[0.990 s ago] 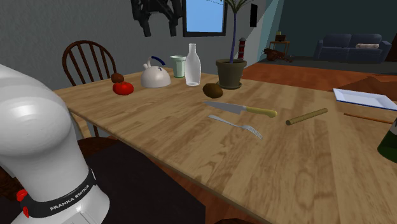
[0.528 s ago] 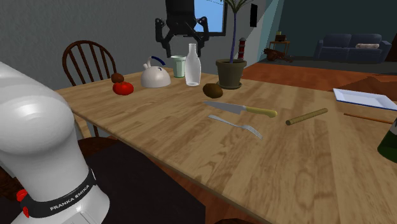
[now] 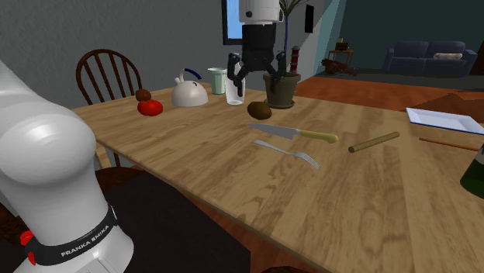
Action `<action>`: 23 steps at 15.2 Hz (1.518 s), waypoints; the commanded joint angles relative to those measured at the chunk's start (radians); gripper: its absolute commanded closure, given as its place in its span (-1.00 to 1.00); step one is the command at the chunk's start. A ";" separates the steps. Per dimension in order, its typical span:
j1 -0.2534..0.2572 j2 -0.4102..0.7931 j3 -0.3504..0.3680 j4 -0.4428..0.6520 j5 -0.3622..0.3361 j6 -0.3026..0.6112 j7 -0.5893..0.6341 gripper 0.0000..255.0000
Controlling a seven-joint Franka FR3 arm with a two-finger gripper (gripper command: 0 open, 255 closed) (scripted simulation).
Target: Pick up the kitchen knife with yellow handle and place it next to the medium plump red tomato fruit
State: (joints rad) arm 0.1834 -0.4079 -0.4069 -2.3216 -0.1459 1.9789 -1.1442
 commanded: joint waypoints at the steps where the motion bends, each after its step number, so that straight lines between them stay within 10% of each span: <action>1: 0.028 0.077 -0.038 0.029 0.011 0.042 -0.120 -1.00; 14: 0.059 0.641 -0.105 0.345 0.260 0.204 -0.884 -1.00; 23: 0.044 0.699 -0.089 0.310 0.299 0.291 -0.910 -1.00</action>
State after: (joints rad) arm 0.2282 0.2873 -0.4971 -2.0120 0.1502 2.2655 -2.0521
